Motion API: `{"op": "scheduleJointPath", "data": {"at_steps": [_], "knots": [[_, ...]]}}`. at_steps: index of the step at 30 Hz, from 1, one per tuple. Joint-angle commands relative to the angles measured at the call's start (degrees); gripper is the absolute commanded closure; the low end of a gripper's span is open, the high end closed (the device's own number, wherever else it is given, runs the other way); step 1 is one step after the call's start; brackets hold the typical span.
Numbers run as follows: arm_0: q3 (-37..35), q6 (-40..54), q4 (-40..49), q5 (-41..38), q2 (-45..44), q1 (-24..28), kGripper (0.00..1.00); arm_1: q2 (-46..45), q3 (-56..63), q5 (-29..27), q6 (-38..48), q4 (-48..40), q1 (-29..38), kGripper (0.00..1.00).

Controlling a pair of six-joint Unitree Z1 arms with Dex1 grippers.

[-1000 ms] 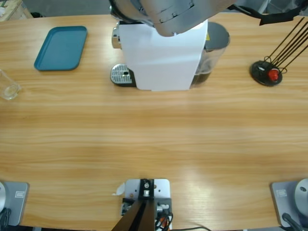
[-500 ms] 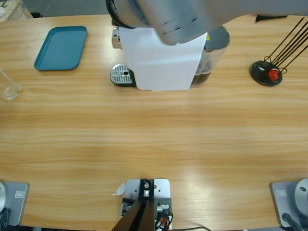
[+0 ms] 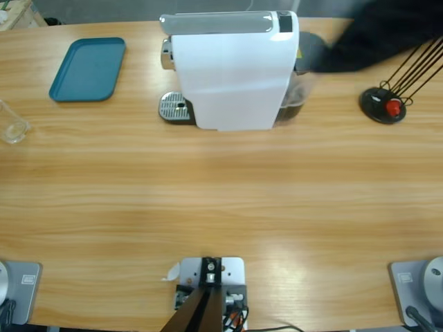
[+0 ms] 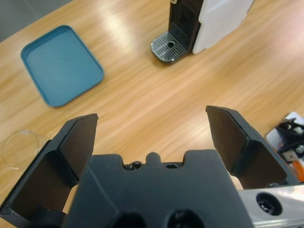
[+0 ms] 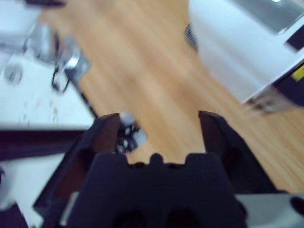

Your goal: Pour coffee

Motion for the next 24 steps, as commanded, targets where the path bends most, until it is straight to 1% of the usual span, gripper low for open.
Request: {"op": "scheduleJointPath", "data": {"at_steps": [1, 3, 6, 9, 12, 14, 16, 18, 21, 24], "knots": [[-5.4, -3.3, 10.7, 9.5, 2.5, 7.9, 0.0, -5.4, 10.4, -1.5, -3.2, -4.0, -1.6, 0.0], [-7.7, -3.3, 14.7, 14.0, 5.0, 13.7, 0.0, -5.1, 11.6, -1.5, -3.2, -5.3, -1.6, 0.0], [-7.8, -4.9, 14.2, 14.9, 8.9, 17.9, 0.0, -4.9, 13.1, -1.5, -3.2, -6.5, -1.6, 0.0], [-5.5, -5.4, 7.7, 16.2, 11.4, 20.6, 0.0, -4.6, 14.1, -1.6, -3.2, -7.6, -1.6, 0.0], [1.0, -3.8, -2.3, 16.7, 14.2, 21.7, 0.004, -3.4, 14.9, -1.9, -3.3, -8.9, -2.4, 0.0], [3.5, -3.6, -5.7, 16.9, 16.6, 25.2, 0.007, -2.1, 15.0, -1.8, -3.5, -9.4, -3.3, 0.0], [4.5, -3.9, -9.0, 16.9, 17.8, 28.4, 0.004, -0.7, 15.1, -1.5, -3.8, -10.1, -4.3, 0.0], [4.4, -2.3, -11.7, 18.2, 19.5, 29.3, 0.004, 0.8, 15.2, -1.4, -4.3, -10.9, -5.1, 0.0], [4.5, 0.4, -14.7, 23.0, 21.7, 29.4, 0.004, 2.9, 15.6, -0.4, -4.6, -12.4, -6.5, 0.0], [4.6, 1.3, -16.9, 23.1, 25.3, 29.7, 0.011, 4.9, 16.0, -0.3, -4.6, -14.2, -6.6, 0.0]]}}
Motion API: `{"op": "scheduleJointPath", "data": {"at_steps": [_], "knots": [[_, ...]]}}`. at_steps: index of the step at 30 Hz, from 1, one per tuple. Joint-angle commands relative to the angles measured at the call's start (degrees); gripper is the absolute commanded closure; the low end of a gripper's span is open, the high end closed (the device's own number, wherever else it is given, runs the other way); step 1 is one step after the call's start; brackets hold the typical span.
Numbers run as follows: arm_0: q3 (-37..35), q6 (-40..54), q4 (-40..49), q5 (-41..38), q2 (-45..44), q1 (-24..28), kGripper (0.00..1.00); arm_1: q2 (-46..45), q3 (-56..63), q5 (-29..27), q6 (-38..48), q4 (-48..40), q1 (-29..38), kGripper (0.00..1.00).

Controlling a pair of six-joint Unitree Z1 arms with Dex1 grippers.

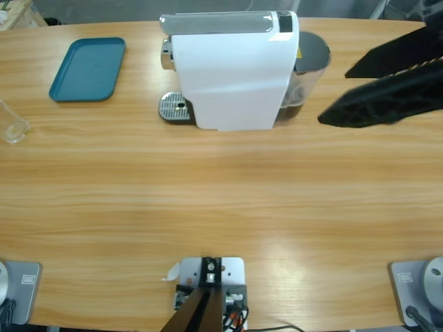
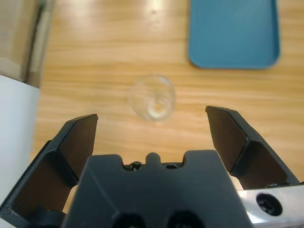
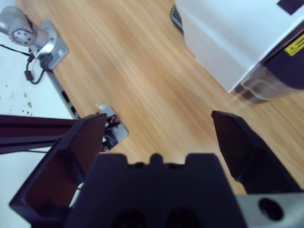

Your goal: Pour coffee

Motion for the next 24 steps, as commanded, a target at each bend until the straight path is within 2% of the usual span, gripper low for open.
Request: {"op": "scheduleJointPath", "data": {"at_steps": [1, 3, 8, 11, 16, 24], "knots": [[2.3, 3.3, -7.1, 4.5, 8.9, 1.7, 0.016, 6.9, 2.7, 0.7, -0.9, -4.4, -2.4, 0.0], [2.6, 3.0, -8.6, 3.1, 10.3, 2.2, 0.049, 7.8, 2.6, 0.8, -0.8, -5.5, -3.3, 0.0], [5.4, 2.9, -12.8, -7.0, 12.3, 6.0, 0.05, 10.5, 2.7, 2.2, -0.3, -8.1, -4.2, 0.0], [7.2, 2.7, -15.0, -10.0, 13.4, 8.2, 0.05, 11.6, 4.5, 2.8, -0.1, -11.1, -4.2, 0.0], [7.2, 4.0, -15.5, -7.8, 15.1, 10.1, 0.05, 12.1, 6.4, 3.6, 0.0, -13.7, -5.2, 0.0], [7.1, 3.4, -19.4, -9.7, 21.8, 10.3, 0.05, 13.8, 7.3, 4.8, 0.5, -16.0, -5.4, 0.0]]}}
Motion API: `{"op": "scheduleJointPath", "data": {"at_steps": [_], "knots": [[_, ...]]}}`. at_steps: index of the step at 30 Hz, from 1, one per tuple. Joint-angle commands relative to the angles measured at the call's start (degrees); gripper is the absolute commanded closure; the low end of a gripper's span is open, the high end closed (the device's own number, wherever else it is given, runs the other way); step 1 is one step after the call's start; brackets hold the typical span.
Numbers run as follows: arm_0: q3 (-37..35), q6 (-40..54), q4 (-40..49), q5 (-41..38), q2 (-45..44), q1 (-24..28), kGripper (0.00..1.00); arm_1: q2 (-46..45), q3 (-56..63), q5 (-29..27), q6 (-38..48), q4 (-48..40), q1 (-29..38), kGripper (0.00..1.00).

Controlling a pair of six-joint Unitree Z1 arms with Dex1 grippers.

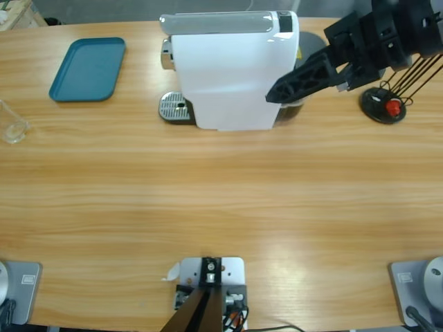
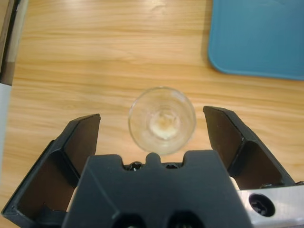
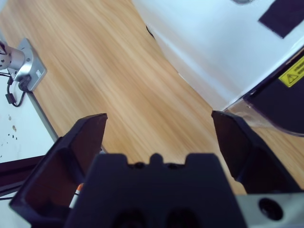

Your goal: Pour coffee

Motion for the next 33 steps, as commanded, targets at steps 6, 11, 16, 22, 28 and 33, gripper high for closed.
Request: {"op": "scheduleJointPath", "data": {"at_steps": [6, 11, 16, 22, 28, 33], "knots": [[2.0, -0.1, -4.0, -4.5, 10.3, 1.2, 0.05, 5.7, -0.6, 2.2, 0.7, -2.0, -0.7, 0.0], [2.3, -0.2, -4.1, -5.5, 12.8, 2.1, 0.05, 6.2, -0.5, 2.4, 0.7, -2.1, -0.7, 0.0], [2.4, 0.0, -4.7, -4.6, 13.2, 3.3, 0.05, 6.8, -0.2, 2.5, 0.6, -2.3, -0.8, 0.0], [2.3, -0.2, -7.6, -4.9, 14.4, 3.3, 0.05, 7.4, -0.8, 3.1, 0.7, -2.3, -0.8, 0.0], [2.6, 0.1, -9.1, -5.3, 16.6, 3.4, 0.052, 8.4, -3.1, 3.4, 1.0, -1.7, -0.8, 0.0], [2.8, 0.3, -10.4, -6.9, 16.8, 3.4, 0.193, 8.8, -3.3, 3.6, 1.0, -1.7, -0.8, 0.0]]}}
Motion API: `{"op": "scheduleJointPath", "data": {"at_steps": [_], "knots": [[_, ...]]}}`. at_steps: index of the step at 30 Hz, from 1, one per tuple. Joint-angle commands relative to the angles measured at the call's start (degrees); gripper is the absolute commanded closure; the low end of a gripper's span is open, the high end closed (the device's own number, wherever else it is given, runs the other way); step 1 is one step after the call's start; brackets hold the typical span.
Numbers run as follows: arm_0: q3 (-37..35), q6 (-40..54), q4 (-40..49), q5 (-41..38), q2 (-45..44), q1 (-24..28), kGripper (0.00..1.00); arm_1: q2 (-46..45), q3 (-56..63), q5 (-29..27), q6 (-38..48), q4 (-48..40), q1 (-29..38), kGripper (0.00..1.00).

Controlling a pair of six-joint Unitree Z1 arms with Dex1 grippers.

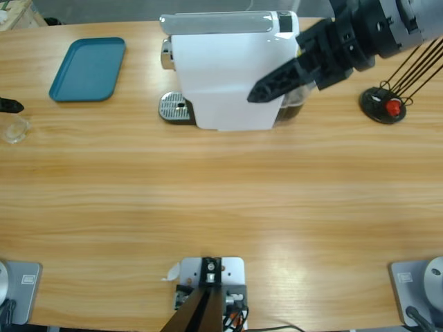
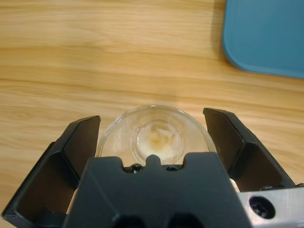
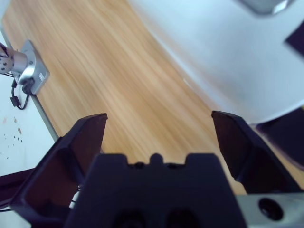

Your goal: Pour coffee

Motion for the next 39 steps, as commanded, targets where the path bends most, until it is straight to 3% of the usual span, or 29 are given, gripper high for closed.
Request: {"op": "scheduleJointPath", "data": {"at_steps": [1, 8, 9, 10, 11, 16, 18, 23, 28, 31, 39], "knots": [[2.0, 0.3, -2.3, -2.7, 2.8, 0.6, 0.193, 3.3, -0.4, 1.2, 0.7, 0.2, -0.7, 0.0], [2.4, 0.4, -2.5, -2.8, 2.6, 0.6, 0.209, 3.5, 0.0, 1.7, 0.7, 0.2, -0.7, 0.0], [2.6, 0.7, -2.5, -2.8, 2.7, 0.6, 0.324, 3.5, -0.2, 1.8, 0.7, 0.2, -0.7, 0.0], [2.7, 1.5, -2.5, -3.2, 2.7, 0.6, 0.532, 3.6, -0.3, 2.1, 0.7, 0.2, -0.7, 0.0], [2.7, 1.9, -2.5, -3.8, 2.7, 0.6, 0.629, 3.6, -0.4, 2.1, 0.7, 0.2, -0.7, 0.0], [2.9, 6.0, -3.6, -9.9, 0.1, 0.5, 0.686, 3.3, -0.6, 2.2, 0.7, 0.3, -0.7, 0.0], [2.9, 7.7, -3.7, -12.6, -0.9, 0.5, 0.881, 3.1, -0.5, 2.2, 0.7, 0.3, -0.7, 0.0], [2.8, 9.7, -3.7, -17.7, -2.9, -3.6, 0.897, 2.6, 0.3, 2.2, 0.7, 0.4, -0.7, 0.0], [0.7, 11.5, -3.7, -23.2, -4.2, -16.4, 0.897, 2.1, 0.6, 2.1, 0.7, 0.3, -0.7, 0.0], [-3.9, 11.8, -3.7, -23.2, -2.3, -23.2, 0.897, 2.0, 0.7, 2.1, 0.7, 0.4, -0.7, 0.0], [-18.0, 12.5, -2.3, -22.5, 9.0, -33.2, 0.892, 1.6, 2.0, 2.0, 0.6, 0.3, -0.7, 0.0]]}}
